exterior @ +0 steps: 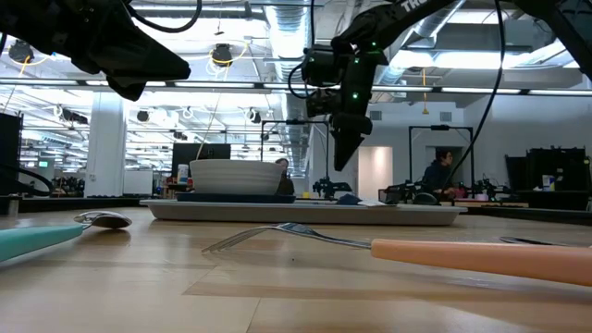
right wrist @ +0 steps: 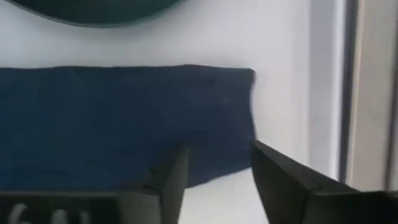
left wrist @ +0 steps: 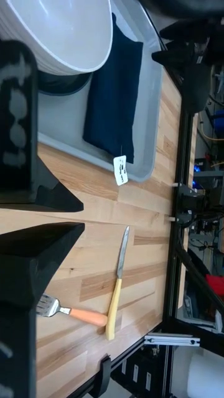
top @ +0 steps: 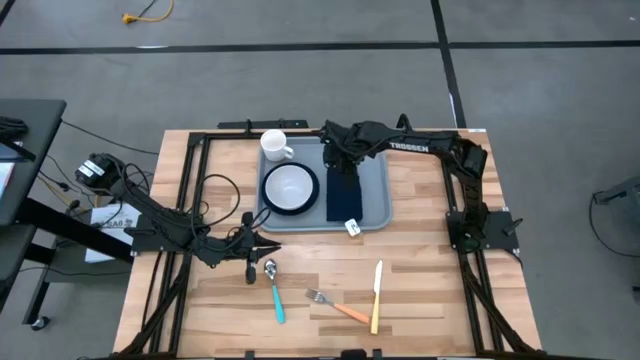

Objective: Set up tray
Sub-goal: Put the orange fork on the dark blue napkin

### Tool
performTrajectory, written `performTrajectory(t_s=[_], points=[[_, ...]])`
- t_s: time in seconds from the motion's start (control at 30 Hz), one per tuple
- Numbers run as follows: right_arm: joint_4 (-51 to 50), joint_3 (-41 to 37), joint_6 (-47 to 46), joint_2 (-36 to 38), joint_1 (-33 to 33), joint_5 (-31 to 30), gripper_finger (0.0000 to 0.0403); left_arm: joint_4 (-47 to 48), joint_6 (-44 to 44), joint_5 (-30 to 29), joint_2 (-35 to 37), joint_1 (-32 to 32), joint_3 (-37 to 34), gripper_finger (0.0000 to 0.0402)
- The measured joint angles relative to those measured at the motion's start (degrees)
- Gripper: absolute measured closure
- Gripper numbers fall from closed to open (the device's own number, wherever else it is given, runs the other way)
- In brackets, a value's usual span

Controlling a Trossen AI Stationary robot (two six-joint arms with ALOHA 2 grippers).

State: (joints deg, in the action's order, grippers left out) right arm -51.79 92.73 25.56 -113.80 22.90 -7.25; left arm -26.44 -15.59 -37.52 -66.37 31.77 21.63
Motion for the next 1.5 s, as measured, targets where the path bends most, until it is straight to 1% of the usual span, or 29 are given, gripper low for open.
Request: performTrajectory(t_s=[0.07, 0.17, 0.3, 0.4, 0.47, 0.53, 0.6, 0.63, 0.7, 0.83, 0.93, 1.0, 1.07, 1.13, 1.2, 1.27, 1.37, 1.43, 1.5], points=[[-0.41, 0.00, -0.03, 0.06, -0.18, -2.84, 0.0207, 0.00, 0.02, 0.00, 0.00, 0.00, 0.00, 0.0377], [-3.80, -0.01, -1.36, 0.97, -0.82, -7.73, 0.0180, 0.00, 0.01, 0.02, 0.00, 0.00, 0.00, 0.0377], [-11.57, 0.00, -3.27, 3.93, -1.18, -7.62, 0.0168, 0.08, 0.02, 0.01, 0.00, 0.00, 0.00, 0.0377], [-16.51, -0.28, -7.75, 6.42, -1.13, -4.26, 0.0172, 0.15, 0.01, -0.08, 0.00, 0.00, 0.00, 0.0377], [-18.93, -0.26, -12.27, 8.20, -1.10, 0.90, 0.0176, 0.54, 0.03, -0.29, 0.00, 0.00, 0.00, 0.0377], [-20.75, -0.26, -17.41, 9.71, -1.67, 7.84, 0.0180, 0.75, 0.06, -0.31, 0.00, 0.00, 0.00, 0.0377], [-21.41, -0.24, -21.32, 10.85, -3.24, 14.73, 0.0183, 1.45, 0.08, -0.43, 0.00, 0.00, 0.00, 0.0377], [-21.65, -0.24, -22.63, 11.23, -4.51, 17.00, 0.0184, 1.72, 0.08, -0.37, 0.00, 0.00, 0.00, 0.0377], [-20.66, -0.24, -24.54, 11.72, -7.92, 18.33, 0.0184, 2.54, 0.10, -0.36, 0.00, -0.07, 0.00, 0.0377], [-18.34, -0.24, -27.86, 11.46, -16.09, 16.82, 0.0184, 3.75, 0.11, -0.35, 0.00, -0.11, 0.00, 0.0377], [-15.05, -0.24, -29.10, 11.45, -22.64, 13.81, 0.0184, 2.04, 0.53, -1.37, 0.00, -0.27, 0.00, 0.0377], [-11.93, -0.24, -31.23, 11.45, -26.73, 11.08, 0.0184, -1.25, 2.93, -3.26, 0.21, -0.28, 0.00, 0.0377], [-8.57, -0.24, -34.83, 11.45, -30.31, 9.53, 0.0184, -3.51, 6.52, -4.01, 2.02, -0.30, 0.00, 0.0377], [-6.45, -0.24, -38.48, 11.45, -33.61, 9.18, 0.0184, -4.09, 9.59, -1.84, 5.30, -0.67, 0.00, 0.0377], [-4.98, -0.24, -41.93, 11.45, -36.46, 8.10, 0.0184, -1.99, 11.28, 2.24, 9.57, -1.35, 0.00, 0.0377], [-4.25, -0.24, -44.78, 11.43, -38.91, 5.59, 0.0184, 1.91, 11.39, 7.33, 14.33, -1.80, 0.00, 0.0377], [-4.02, -0.24, -48.52, 11.41, -41.52, 0.00, 0.0184, 9.61, 10.45, 14.73, 20.06, -2.42, -0.15, 0.0377], [-4.03, -0.24, -51.08, 11.41, -42.32, -3.05, 0.0184, 11.58, 9.37, 17.10, 22.63, -2.39, -1.01, 0.0377], [-4.02, -0.24, -53.54, 11.39, -42.53, -3.48, 0.0184, 11.80, 9.24, 19.10, 23.87, -2.36, -1.93, 0.0377]])
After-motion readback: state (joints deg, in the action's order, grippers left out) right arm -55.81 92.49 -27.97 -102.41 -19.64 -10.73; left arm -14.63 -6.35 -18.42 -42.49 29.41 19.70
